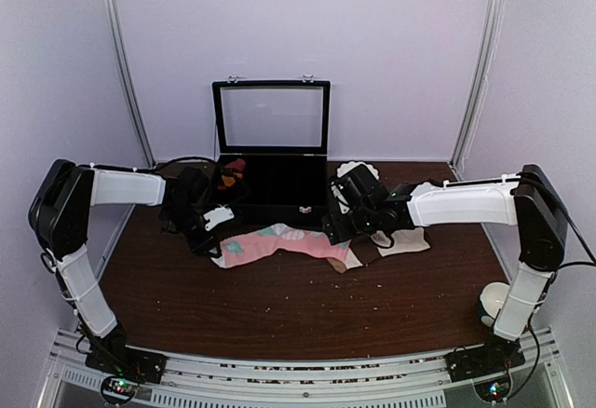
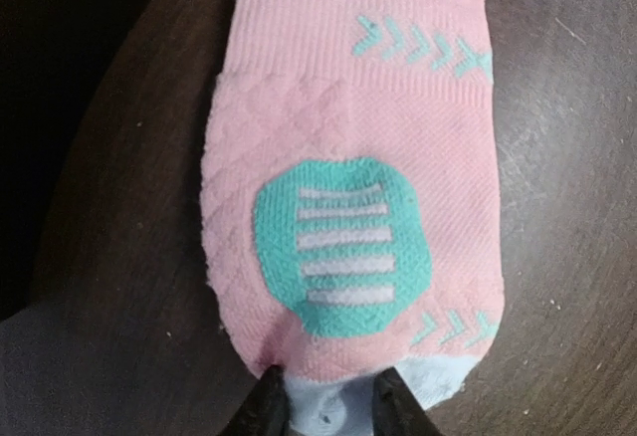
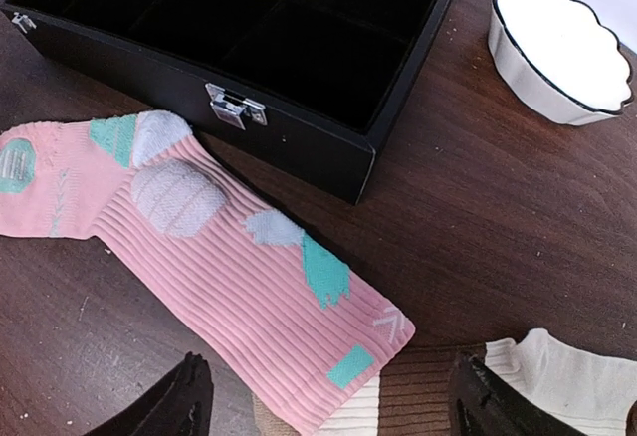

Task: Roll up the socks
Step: Rotate the sock at the center of the board.

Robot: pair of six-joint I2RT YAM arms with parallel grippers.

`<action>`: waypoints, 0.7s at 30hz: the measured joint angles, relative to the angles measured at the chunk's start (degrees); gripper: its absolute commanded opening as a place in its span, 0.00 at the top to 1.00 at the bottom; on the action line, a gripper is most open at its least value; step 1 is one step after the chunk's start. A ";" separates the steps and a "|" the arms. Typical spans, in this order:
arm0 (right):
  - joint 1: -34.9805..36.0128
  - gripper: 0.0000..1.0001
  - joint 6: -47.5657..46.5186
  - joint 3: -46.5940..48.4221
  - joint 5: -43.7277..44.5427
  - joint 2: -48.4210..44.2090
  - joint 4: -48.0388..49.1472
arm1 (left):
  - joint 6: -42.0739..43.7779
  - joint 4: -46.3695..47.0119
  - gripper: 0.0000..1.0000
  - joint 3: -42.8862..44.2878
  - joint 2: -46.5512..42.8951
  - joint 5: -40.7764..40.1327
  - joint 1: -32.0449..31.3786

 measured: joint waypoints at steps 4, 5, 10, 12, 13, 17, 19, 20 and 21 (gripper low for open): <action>0.00 0.20 -1.27 0.00 -0.04 0.02 -0.46 | 0.22 -2.93 0.96 0.98 0.00 0.57 -0.20; 0.00 0.20 -1.53 0.00 -0.04 0.02 -0.46 | 0.11 -3.37 0.99 1.14 -0.02 0.52 -0.24; 0.00 0.18 -3.48 0.11 -0.50 0.15 -0.55 | 0.90 -7.17 1.00 2.84 -1.46 -1.31 -0.33; 0.00 0.18 -4.02 0.59 -0.76 0.63 -0.81 | 1.05 -8.98 1.00 4.55 -3.17 -2.16 -0.33; 0.00 0.18 -4.26 1.03 -0.96 1.07 -0.87 | 1.07 -10.03 1.00 5.92 -4.07 -2.58 -0.33; 0.00 0.17 -4.46 1.62 -2.19 2.27 -1.11 | 1.46 -12.74 1.00 12.09 -7.52 -4.68 -0.33; 0.00 0.17 -4.44 1.62 -2.93 2.27 -1.25 | 2.27 -14.40 1.00 13.75 -9.70 -5.88 -0.33; 0.02 0.16 -4.48 1.62 -3.45 2.27 -1.20 | 2.78 -15.28 1.00 13.86 -10.78 -6.36 -0.33; 0.13 0.16 -4.68 1.62 -4.07 2.27 -1.20 | 3.30 -16.41 1.00 13.77 -11.85 -6.95 -0.33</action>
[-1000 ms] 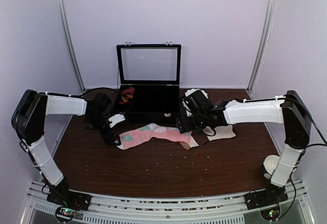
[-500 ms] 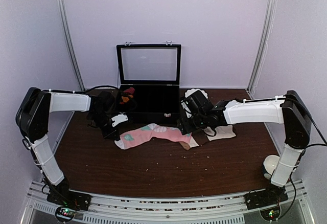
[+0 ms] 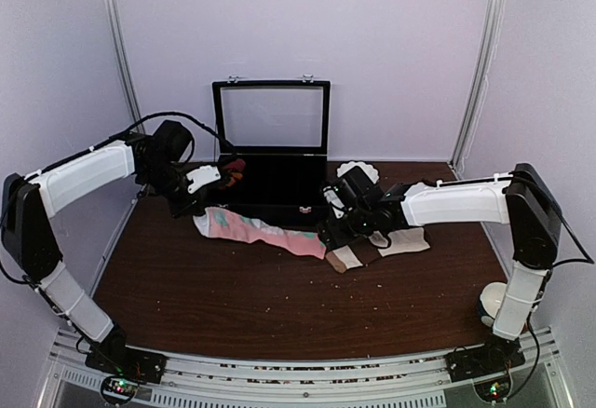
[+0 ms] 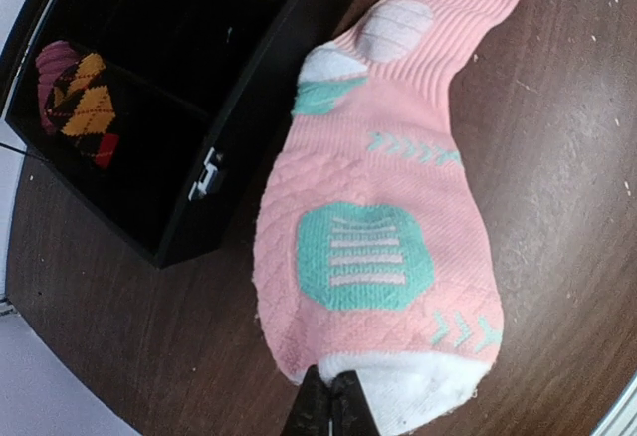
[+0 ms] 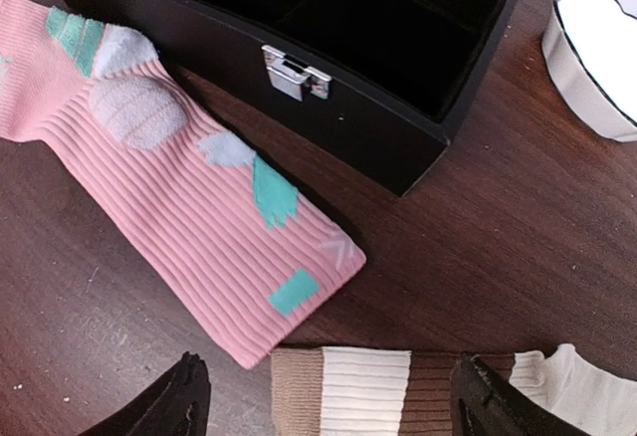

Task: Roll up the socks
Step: Rotate the sock at the center of the board.

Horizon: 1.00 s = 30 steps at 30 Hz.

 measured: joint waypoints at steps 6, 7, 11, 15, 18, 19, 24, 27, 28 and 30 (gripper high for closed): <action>2.54 0.18 -4.37 4.13 -1.99 2.54 -0.92 | 3.15 -4.26 1.00 -4.00 -6.03 -1.97 0.00; 3.21 0.20 -5.29 6.05 -2.16 3.89 -1.14 | 3.41 -4.85 1.00 -4.72 -6.71 -2.21 0.00; 5.49 0.30 -8.50 14.78 -1.92 10.84 -2.99 | 3.56 -5.53 1.00 -6.23 -6.71 -3.06 0.00; 6.56 0.40 -9.44 22.56 -1.09 17.90 -6.47 | 3.56 -5.55 1.00 -7.78 -6.60 -4.13 0.00; 6.54 0.44 -9.25 25.77 -0.50 21.90 -9.18 | 3.56 -5.53 1.00 -8.17 -6.60 -4.50 0.00; 6.56 0.45 -9.20 26.05 -0.35 22.56 -10.01 | 3.56 -5.51 1.00 -8.24 -6.62 -4.61 0.00; 6.95 0.50 -8.26 25.44 0.00 23.58 -13.11 | 3.76 -5.51 1.00 -8.33 -7.39 -4.90 -0.02; 7.76 0.53 -7.21 24.41 -0.04 23.32 -12.57 | 3.87 -5.42 1.00 -8.33 -8.09 -4.85 0.00; 7.96 0.54 -6.91 24.02 -0.13 23.12 -12.35 | 3.91 -5.42 1.00 -8.33 -8.22 -4.85 0.00; 8.46 0.57 -5.81 22.99 -0.61 22.60 -11.74 | 3.91 -5.38 1.00 -8.33 -8.22 -4.85 0.00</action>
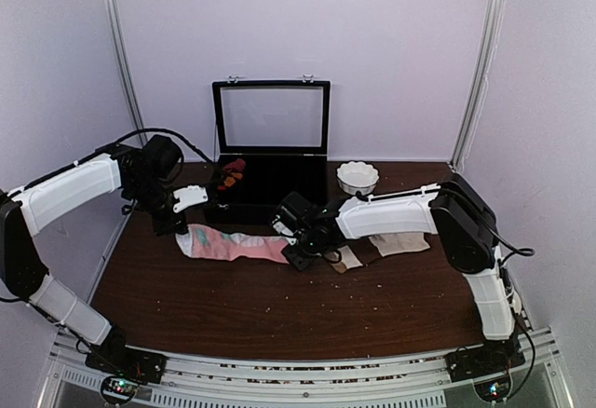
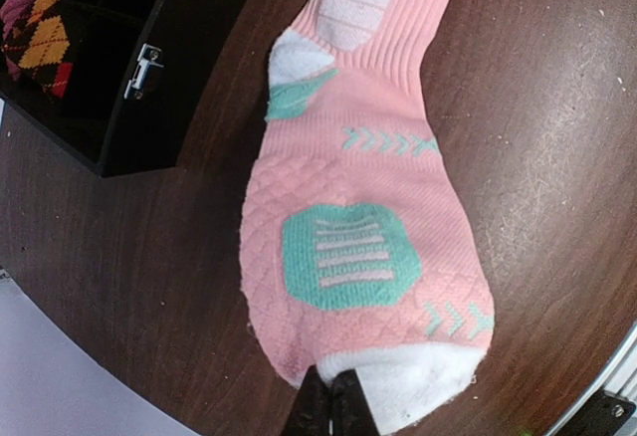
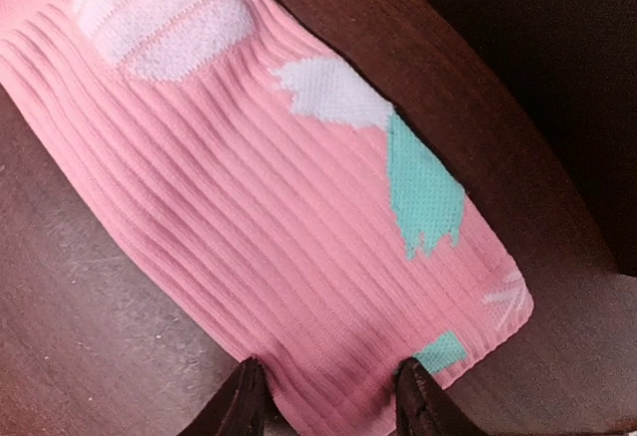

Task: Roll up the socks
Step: Rotate the sock at the center of the board.

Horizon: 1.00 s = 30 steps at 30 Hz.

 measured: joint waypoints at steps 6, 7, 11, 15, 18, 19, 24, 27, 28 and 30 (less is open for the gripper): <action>3.19 0.61 4.52 -6.34 -2.58 -3.96 2.58 | 0.02 1.09 1.00 0.04 0.00 -0.02 0.00; 4.26 0.61 5.73 -8.13 -3.48 -5.20 3.21 | 0.02 1.31 1.00 0.09 0.00 -0.04 0.00; 9.49 0.60 9.55 -12.41 -6.80 -9.18 3.91 | 0.04 3.04 1.00 0.09 0.02 -0.33 0.00; 14.16 0.55 12.02 -12.76 -9.53 -11.39 4.76 | 0.04 5.20 1.00 0.11 0.85 -0.55 0.00; 15.96 0.52 12.44 -12.76 -11.41 -13.38 5.25 | 0.37 7.15 1.00 0.70 3.17 -0.57 0.00; 15.96 0.51 12.28 -12.76 -11.61 -14.25 5.27 | 0.66 7.87 1.00 1.07 4.15 -0.55 0.00; 10.80 0.55 11.19 -13.53 -11.63 -19.08 6.64 | 2.19 10.78 1.00 3.26 7.89 -0.50 -0.07; 5.75 0.61 10.05 -12.98 -10.69 -19.34 7.08 | 2.89 11.63 1.00 4.66 8.61 -0.46 -0.11; 4.24 0.63 9.51 -12.24 -9.92 -18.53 6.64 | 3.08 11.87 1.00 4.90 8.61 -0.44 -0.13; 2.21 0.67 8.57 -10.58 -7.93 -15.72 5.95 | 3.30 12.04 1.00 5.14 8.61 -0.42 -0.22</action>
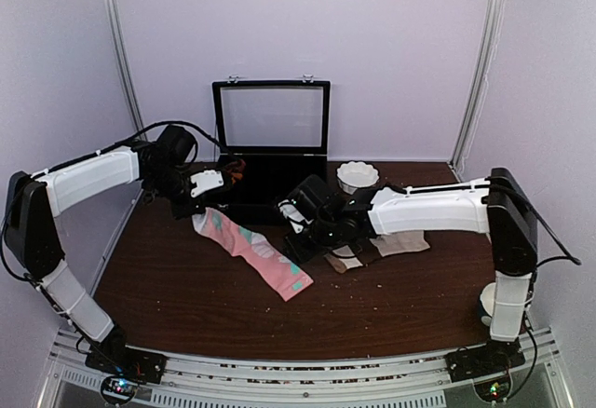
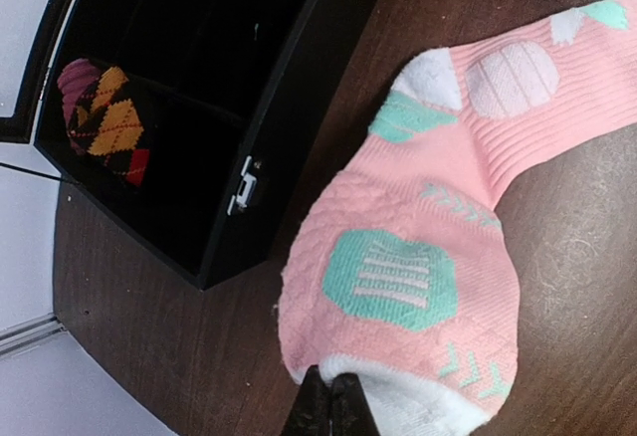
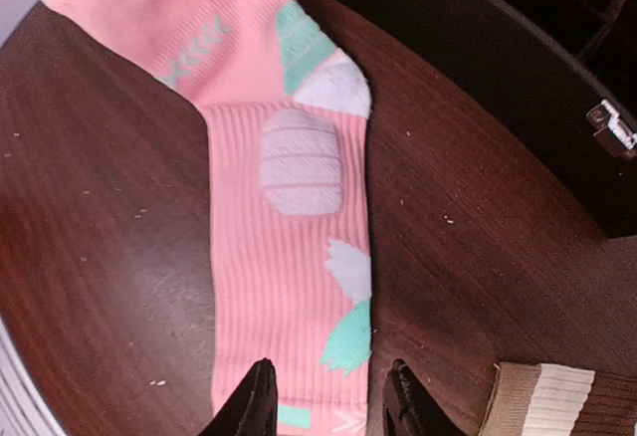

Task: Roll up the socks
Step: Rotate the sock at the center of the board.

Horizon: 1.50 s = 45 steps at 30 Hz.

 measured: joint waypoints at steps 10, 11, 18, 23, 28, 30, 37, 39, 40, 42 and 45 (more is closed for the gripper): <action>3.48 0.73 -0.07 -1.73 2.58 8.33 -0.15 | 0.59 0.17 1.00 1.40 0.46 0.85 -1.68; 4.09 0.73 0.04 -2.03 3.02 8.31 0.11 | 0.61 0.44 1.00 1.92 0.79 0.92 -1.90; 9.20 0.73 2.16 -3.37 3.10 7.54 1.11 | 1.20 3.52 1.00 6.45 5.44 1.16 -4.42; 14.10 0.62 6.34 -3.43 3.39 7.37 1.05 | 2.10 6.32 1.00 10.03 9.92 1.09 -6.34; 15.74 0.52 11.78 -3.78 3.56 6.82 1.49 | 3.23 10.36 1.00 12.26 15.06 0.85 -7.93; 15.72 0.50 12.70 -5.51 3.69 5.73 2.69 | 3.63 11.13 0.98 13.31 16.96 0.83 -8.33; 15.67 0.40 8.57 -14.53 7.41 -1.77 7.76 | 5.05 11.69 0.53 17.46 18.93 0.15 -8.66; 15.58 0.39 5.68 -15.93 8.04 -3.93 9.33 | 5.31 12.09 0.40 16.96 17.62 -0.02 -8.66; 15.56 0.39 3.96 -16.57 8.09 -4.96 10.47 | 5.44 12.79 0.40 16.04 16.44 0.02 -8.63; 15.47 0.40 0.48 -17.86 8.02 -6.97 12.68 | 6.16 13.18 0.40 14.73 14.36 0.00 -8.63; 15.41 0.42 -5.29 -19.76 7.54 -9.35 14.82 | 6.08 12.44 0.39 14.95 12.39 -0.02 -8.61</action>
